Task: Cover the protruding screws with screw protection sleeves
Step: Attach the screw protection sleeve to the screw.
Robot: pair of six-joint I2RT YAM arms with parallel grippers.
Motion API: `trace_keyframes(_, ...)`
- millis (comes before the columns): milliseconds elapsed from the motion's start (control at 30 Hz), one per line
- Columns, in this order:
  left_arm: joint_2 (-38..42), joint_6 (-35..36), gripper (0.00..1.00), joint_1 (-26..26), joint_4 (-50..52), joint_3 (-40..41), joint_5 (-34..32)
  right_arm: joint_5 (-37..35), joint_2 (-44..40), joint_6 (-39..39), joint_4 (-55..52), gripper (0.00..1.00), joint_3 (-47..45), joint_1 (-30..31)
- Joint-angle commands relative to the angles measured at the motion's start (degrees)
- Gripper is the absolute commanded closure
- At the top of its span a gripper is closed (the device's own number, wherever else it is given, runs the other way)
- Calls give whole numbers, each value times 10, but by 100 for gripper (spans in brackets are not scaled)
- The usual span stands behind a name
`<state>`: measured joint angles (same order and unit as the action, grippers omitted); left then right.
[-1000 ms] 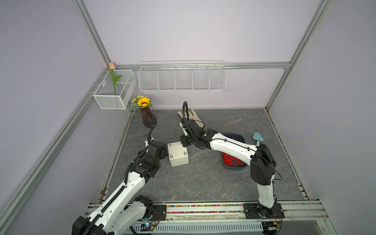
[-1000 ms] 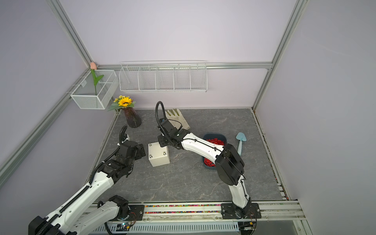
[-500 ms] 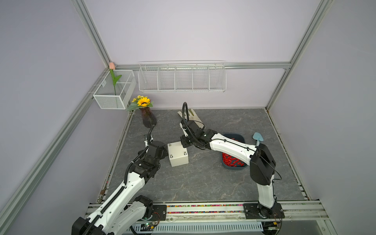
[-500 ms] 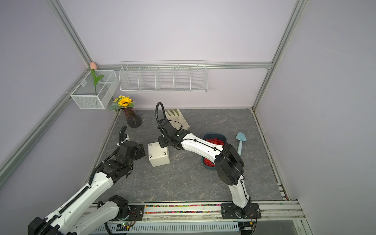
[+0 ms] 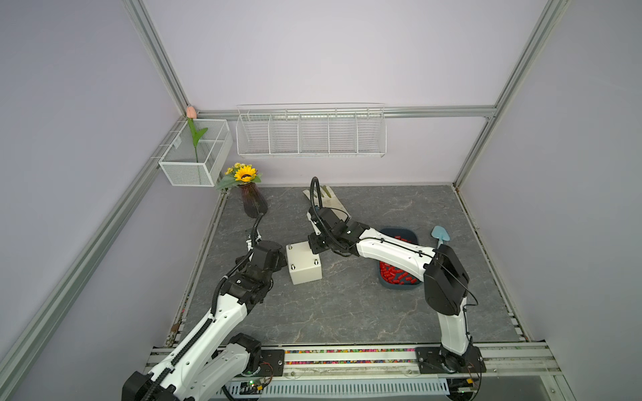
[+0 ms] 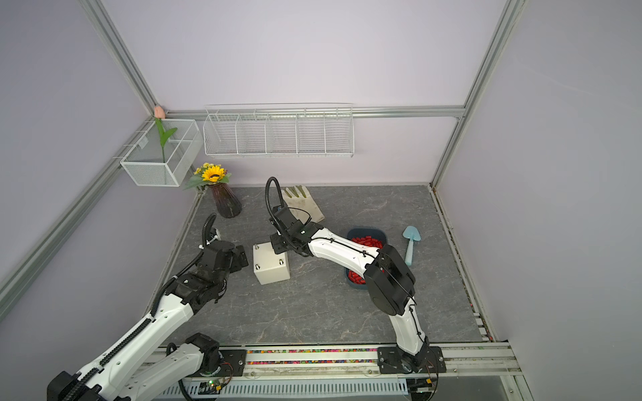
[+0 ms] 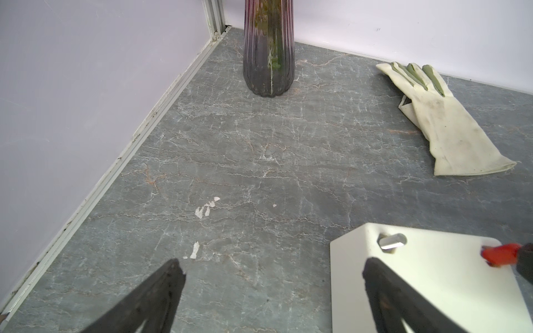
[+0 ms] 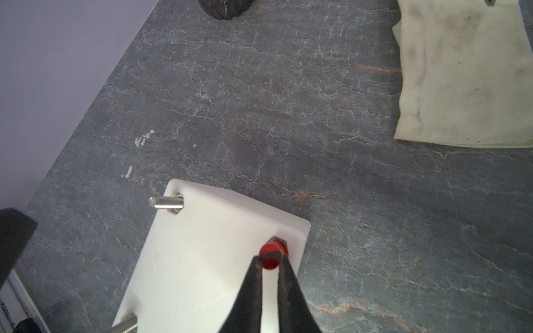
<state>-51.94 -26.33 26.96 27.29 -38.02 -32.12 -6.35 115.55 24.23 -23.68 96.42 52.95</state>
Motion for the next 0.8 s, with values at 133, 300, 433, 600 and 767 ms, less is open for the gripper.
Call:
trace_keyframes(133, 9, -7, 1, -3, -2, 8, -11, -3, -5, 5, -4, 85, -5, -4)
trace_keyframes(300, 10, -7, 1, -3, -2, 8, -11, -9, -13, 0, -7, 85, 0, -4)
trace_keyframes(433, 9, -7, 1, -3, -2, 8, -12, -10, -14, -4, -11, 85, 10, -4)
trace_keyframes(600, 10, -7, 1, -3, -1, 8, -12, -10, -14, -7, -13, 85, 17, -4)
trace_keyframes(767, 10, -7, 1, -3, -1, 8, -12, -11, -15, -7, -14, 85, 17, -5)
